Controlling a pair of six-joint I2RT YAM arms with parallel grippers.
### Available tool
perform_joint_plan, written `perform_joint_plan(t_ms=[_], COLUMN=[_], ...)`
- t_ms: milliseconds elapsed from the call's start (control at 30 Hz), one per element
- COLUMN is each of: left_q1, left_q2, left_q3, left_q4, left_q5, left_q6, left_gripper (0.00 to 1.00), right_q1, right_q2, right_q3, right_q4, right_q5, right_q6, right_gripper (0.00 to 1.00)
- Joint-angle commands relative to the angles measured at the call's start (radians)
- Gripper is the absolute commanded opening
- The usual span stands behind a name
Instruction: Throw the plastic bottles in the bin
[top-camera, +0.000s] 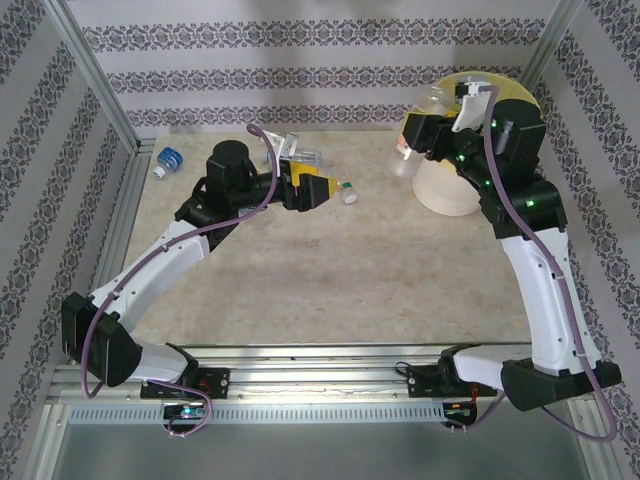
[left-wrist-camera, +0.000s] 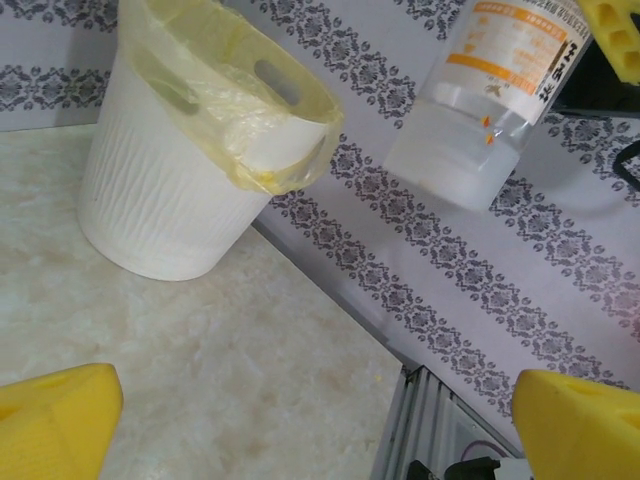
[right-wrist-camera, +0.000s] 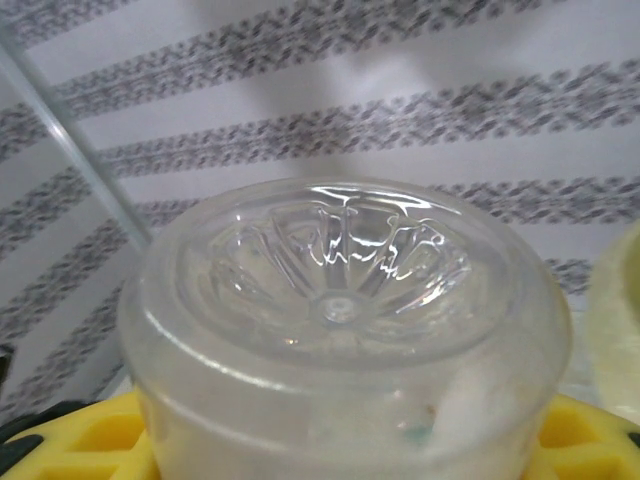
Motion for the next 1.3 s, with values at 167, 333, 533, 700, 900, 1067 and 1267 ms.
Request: perform_joint_plan(t_ms=[167, 333, 533, 700, 900, 1067, 1267], left_q1=[0.017, 0.021, 0.025, 0.03, 0.034, 0.039, 0.052], left_q2=[-0.037, -0.044, -0.052, -0.059, -0.068, -0.074, -0.076], left_q3=[-0.02, -0.022, -0.038, -0.054, -0.064, -0.069, -0.075], left_q4=[0.032, 0.016, 0.009, 0.011, 0.012, -0.003, -0.036], left_q5=[-0.042, -0.061, -0.073, -0.086, -0.099, -0.109, -0.139], left_q6=[0.017, 0.022, 0.022, 0.021, 0.02, 0.022, 0.022], left_gripper=[1.0, 1.0, 1.0, 1.0, 1.0, 1.0, 1.0], right_q1=[-0.099, -0.137, -0.141, -0.141, -0.151, -0.18, -0.268], right_q2=[-0.045, -0.074, -0.084, -0.065, -0.017, 0.061, 0.295], right_q3=[0.04, 0.015, 0.013, 0.03, 0.067, 0.102, 0.3], right_q4=[0.083, 0.244, 0.456, 0.608, 0.682, 0.657, 0.276], right_q5=[0.237, 0.243, 0.275, 0.278, 0.295, 0.315, 0.38], right_q6=[-0.089, -0.134, -0.225, -0.291, -0.31, -0.289, -0.151], right_gripper=[0.11, 0.1, 0.09, 0.08, 0.07, 0.06, 0.24])
